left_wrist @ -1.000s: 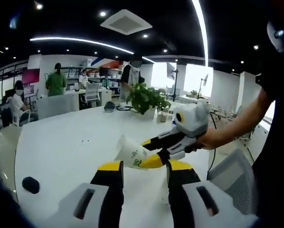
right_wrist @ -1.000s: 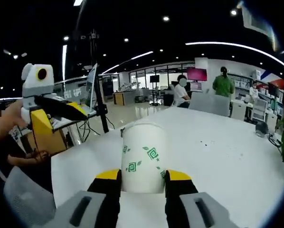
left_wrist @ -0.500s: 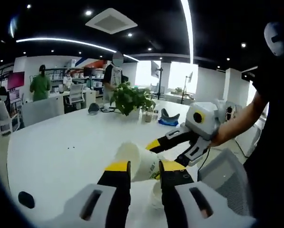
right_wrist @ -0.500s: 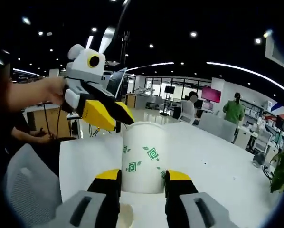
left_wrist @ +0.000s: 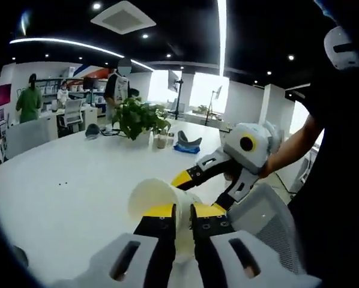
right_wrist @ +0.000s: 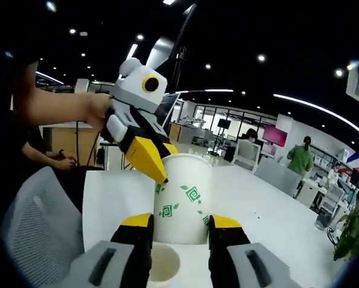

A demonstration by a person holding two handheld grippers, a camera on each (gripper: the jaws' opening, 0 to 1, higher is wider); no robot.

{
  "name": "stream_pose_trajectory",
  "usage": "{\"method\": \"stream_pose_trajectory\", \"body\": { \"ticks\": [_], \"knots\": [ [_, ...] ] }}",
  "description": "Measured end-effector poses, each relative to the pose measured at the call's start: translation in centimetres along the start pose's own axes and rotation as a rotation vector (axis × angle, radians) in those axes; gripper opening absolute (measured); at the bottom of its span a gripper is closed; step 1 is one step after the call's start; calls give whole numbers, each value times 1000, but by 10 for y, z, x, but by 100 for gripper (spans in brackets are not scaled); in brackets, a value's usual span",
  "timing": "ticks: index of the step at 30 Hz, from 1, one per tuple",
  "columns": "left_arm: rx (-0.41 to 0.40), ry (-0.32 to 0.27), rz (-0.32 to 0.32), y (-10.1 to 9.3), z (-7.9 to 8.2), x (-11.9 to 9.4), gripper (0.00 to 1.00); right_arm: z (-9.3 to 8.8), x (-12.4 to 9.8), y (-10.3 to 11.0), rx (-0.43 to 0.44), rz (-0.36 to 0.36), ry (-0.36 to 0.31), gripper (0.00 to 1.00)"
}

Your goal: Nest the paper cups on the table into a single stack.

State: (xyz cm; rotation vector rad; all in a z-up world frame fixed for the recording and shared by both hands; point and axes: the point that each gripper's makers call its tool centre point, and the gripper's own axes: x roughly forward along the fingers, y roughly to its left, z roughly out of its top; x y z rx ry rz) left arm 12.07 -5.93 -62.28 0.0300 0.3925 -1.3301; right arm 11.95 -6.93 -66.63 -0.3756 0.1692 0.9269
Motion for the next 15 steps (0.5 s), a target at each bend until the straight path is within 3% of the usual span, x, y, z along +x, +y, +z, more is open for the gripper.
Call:
{"method": "stream_pose_trajectory", "body": {
  "ticks": [8,15],
  "knots": [
    [-17,-2,-67,-16,0,2,0,-4,-1,7,-4,12,-1,35],
    [5,29,-62,-18,-5,5,0,-9,0,9,12,8,25,36]
  ]
}}
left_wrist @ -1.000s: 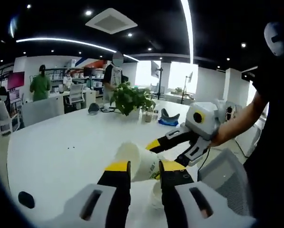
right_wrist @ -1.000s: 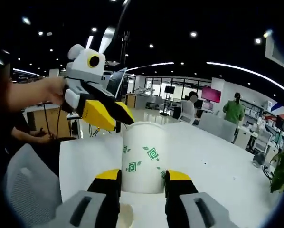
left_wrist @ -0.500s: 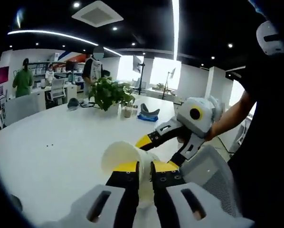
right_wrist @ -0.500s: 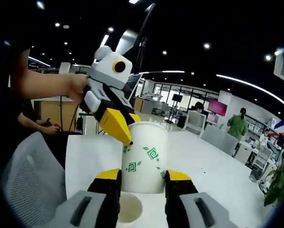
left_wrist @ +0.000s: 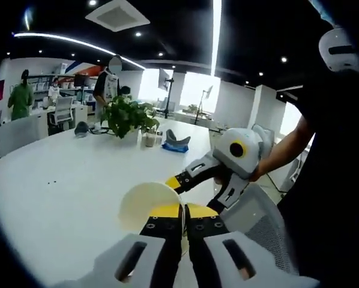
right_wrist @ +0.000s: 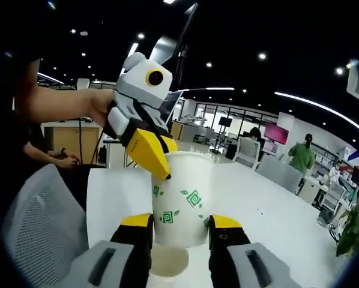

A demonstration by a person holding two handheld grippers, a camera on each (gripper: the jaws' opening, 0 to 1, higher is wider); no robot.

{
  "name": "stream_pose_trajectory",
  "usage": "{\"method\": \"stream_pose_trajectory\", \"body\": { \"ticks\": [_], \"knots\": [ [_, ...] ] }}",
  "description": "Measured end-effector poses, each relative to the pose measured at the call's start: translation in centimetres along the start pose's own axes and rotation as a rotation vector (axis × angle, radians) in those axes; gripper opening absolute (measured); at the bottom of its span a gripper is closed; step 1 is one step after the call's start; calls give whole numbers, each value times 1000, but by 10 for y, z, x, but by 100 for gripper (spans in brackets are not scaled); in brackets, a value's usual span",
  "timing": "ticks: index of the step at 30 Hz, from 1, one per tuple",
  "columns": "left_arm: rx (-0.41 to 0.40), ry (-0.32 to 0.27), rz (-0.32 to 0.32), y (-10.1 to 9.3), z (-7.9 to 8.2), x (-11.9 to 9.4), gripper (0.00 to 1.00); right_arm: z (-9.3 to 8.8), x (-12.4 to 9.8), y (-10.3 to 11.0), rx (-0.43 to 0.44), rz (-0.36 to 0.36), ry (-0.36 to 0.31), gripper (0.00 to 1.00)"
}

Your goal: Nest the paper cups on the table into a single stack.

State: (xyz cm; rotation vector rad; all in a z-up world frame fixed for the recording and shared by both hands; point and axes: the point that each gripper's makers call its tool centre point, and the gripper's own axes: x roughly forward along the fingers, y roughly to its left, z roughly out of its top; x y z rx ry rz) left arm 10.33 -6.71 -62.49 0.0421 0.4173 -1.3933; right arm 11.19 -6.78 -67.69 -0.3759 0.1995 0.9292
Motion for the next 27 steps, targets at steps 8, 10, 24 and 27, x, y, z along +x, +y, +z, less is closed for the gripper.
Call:
{"method": "stream_pose_trajectory", "body": {
  "ticks": [8,10,24,27],
  "knots": [
    [61,56,6,-3,-7,6,0,-10,-5,4,55,3,24,45],
    [73,73,5,-5,-11,8,0,-14,-8,5,79,4,31,48],
    [169,231,1,-8,-42,23,0,-39,-20,6,181,-24,75,61],
    [182,257,-4,-8,-48,27,0,-43,-21,7,189,-26,82,61]
  ]
}}
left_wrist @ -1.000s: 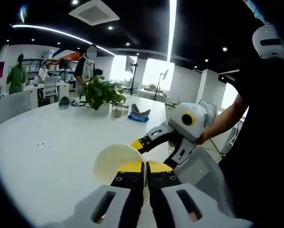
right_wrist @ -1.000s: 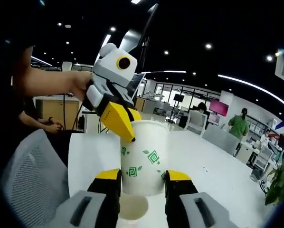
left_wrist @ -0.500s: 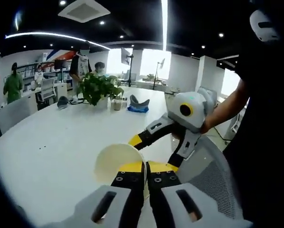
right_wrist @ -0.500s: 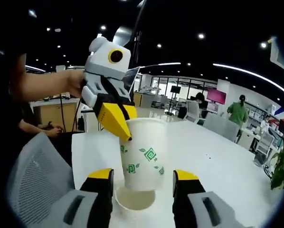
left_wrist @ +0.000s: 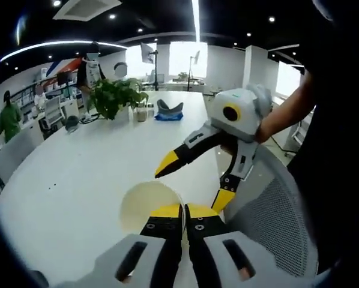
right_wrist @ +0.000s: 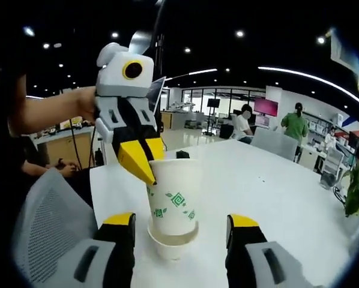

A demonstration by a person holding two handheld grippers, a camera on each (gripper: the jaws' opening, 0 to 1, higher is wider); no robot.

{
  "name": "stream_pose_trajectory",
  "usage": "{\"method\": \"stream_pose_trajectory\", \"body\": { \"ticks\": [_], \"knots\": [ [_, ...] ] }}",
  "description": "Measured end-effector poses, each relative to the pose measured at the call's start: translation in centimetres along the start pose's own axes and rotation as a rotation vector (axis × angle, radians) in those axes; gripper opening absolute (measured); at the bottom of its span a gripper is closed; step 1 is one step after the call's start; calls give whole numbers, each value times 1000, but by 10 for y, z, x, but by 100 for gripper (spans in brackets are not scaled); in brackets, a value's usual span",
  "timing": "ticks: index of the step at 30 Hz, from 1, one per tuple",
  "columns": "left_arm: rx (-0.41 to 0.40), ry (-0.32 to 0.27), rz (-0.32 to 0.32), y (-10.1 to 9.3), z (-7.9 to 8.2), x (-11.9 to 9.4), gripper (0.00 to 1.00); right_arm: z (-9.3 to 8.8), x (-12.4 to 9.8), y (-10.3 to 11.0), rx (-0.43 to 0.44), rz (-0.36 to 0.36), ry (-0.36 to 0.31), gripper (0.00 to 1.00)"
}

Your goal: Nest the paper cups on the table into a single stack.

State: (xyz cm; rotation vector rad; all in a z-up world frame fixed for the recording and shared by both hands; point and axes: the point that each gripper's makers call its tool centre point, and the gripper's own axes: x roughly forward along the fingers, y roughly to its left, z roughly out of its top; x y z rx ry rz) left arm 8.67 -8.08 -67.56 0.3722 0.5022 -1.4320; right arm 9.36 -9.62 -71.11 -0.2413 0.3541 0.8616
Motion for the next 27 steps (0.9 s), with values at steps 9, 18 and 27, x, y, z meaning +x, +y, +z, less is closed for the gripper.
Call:
{"method": "stream_pose_trajectory", "body": {
  "ticks": [9,18,27],
  "knots": [
    [47,88,-10,2,-21,17,0,-9,0,3,16,-3,22,61],
    [67,148,-45,-4,-36,33,0,-19,1,8,28,0,43,61],
    [66,186,-87,-10,-48,44,1,-30,3,12,39,4,73,61]
  ]
}}
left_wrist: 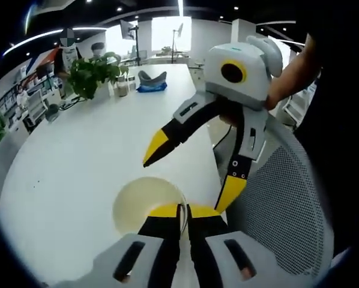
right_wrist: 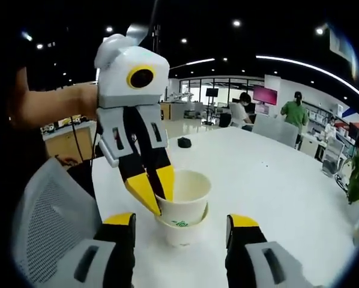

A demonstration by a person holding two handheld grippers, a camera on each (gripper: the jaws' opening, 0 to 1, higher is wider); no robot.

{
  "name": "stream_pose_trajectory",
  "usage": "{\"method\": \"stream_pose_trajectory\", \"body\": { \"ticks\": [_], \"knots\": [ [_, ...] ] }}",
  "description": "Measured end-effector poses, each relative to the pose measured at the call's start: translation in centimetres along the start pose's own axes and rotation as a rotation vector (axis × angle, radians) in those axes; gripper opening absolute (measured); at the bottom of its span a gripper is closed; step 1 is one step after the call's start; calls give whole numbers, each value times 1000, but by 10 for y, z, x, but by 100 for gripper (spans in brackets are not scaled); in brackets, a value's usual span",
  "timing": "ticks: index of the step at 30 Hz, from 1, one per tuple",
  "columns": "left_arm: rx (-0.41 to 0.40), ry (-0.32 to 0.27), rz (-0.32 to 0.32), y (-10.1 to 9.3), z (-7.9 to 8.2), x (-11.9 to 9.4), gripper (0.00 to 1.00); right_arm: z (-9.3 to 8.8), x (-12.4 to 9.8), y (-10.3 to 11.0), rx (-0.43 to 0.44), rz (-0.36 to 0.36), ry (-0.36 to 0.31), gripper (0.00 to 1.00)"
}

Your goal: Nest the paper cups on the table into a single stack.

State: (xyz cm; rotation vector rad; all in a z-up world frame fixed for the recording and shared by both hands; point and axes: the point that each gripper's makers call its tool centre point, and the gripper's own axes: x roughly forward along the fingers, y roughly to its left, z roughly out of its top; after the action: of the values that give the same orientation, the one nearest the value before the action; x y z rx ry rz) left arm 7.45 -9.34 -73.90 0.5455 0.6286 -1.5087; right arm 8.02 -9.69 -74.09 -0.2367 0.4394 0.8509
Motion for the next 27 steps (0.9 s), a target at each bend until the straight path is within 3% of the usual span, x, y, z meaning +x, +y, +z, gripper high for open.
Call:
{"method": "stream_pose_trajectory", "body": {
  "ticks": [16,24,27],
  "knots": [
    [8,69,-83,-4,-21,20,2,-13,1,3,26,4,27,60],
    [-9,61,-86,-4,-21,20,3,-15,1,3,25,4,32,60],
    [-30,2,-70,-4,-11,15,7,-15,1,2,26,3,32,60]
  ]
}}
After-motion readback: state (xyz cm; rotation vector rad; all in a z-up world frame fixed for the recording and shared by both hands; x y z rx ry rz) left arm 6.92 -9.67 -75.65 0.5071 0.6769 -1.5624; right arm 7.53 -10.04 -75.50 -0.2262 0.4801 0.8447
